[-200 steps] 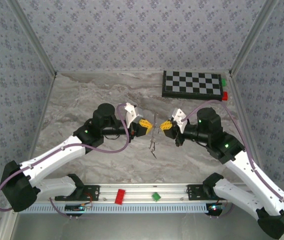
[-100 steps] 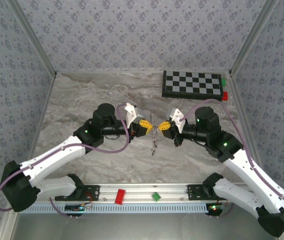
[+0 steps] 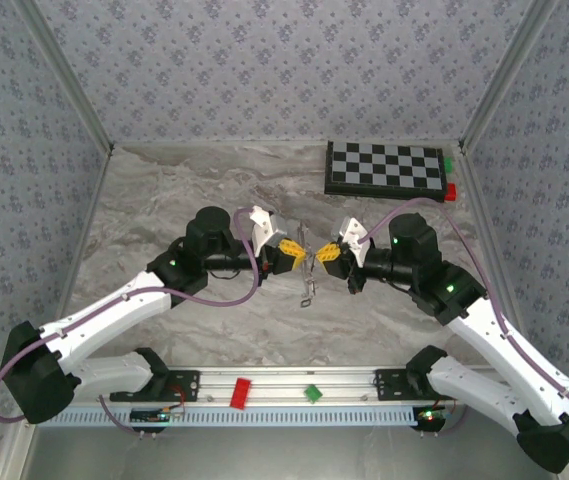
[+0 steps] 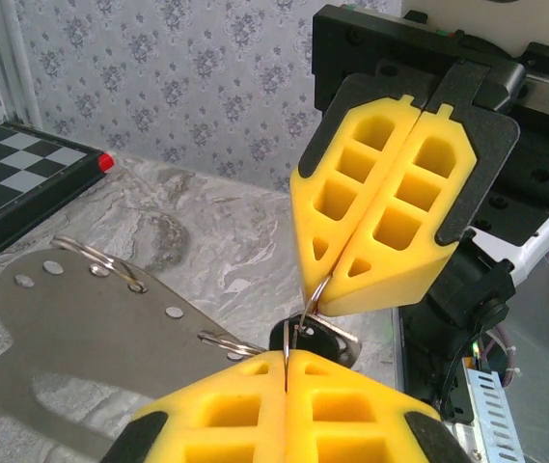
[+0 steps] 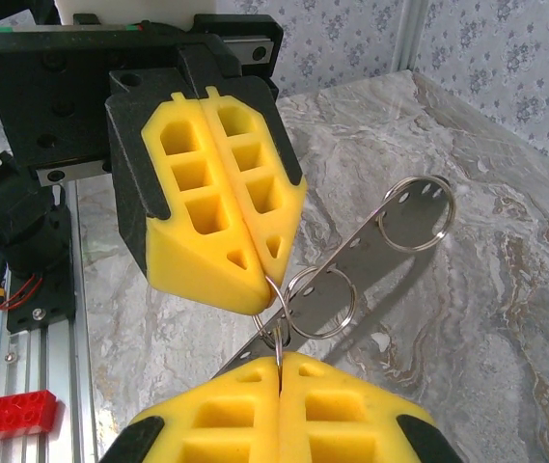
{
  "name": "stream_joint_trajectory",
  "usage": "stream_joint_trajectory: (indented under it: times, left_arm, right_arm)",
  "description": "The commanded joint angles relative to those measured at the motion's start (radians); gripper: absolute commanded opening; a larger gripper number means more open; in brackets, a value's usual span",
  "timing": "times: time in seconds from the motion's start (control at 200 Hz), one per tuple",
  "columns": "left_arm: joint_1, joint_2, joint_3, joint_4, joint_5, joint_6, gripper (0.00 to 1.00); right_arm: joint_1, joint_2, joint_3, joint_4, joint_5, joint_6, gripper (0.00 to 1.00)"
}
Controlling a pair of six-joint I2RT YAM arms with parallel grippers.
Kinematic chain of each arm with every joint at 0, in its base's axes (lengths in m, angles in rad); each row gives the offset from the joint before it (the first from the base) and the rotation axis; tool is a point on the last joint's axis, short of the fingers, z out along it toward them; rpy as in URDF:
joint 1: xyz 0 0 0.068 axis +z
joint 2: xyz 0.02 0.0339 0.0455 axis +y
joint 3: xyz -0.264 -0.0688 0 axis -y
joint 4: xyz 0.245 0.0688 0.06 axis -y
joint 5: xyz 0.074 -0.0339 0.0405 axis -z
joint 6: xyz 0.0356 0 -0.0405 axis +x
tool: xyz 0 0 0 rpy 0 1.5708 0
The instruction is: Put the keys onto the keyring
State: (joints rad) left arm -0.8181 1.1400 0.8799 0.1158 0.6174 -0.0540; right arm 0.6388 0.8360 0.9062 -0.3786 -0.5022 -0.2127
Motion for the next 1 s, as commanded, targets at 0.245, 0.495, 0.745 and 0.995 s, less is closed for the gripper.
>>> stream_joint_trajectory:
  times: [0.245, 0.495, 0.745, 0.995]
  left_arm:
    - [0.004, -0.012, 0.010, 0.050, 0.045, 0.000, 0.00]
    - [0.003, -0.009, 0.010, 0.045, 0.038, 0.003, 0.00]
    - [0.003, -0.013, 0.009, 0.044, 0.022, 0.003, 0.00]
    - [0.004, -0.008, 0.011, 0.045, 0.033, 0.002, 0.00]
  right_arm:
    - [0.014, 0.000, 0.030, -0.004, 0.009, -0.021, 0.00]
    - [0.022, -0.010, 0.026, -0.014, 0.043, -0.031, 0.00]
    - [0.019, -0.042, 0.007, -0.002, 0.065, -0.038, 0.00]
    - [0.020, -0.029, 0.009, 0.001, 0.047, -0.037, 0.00]
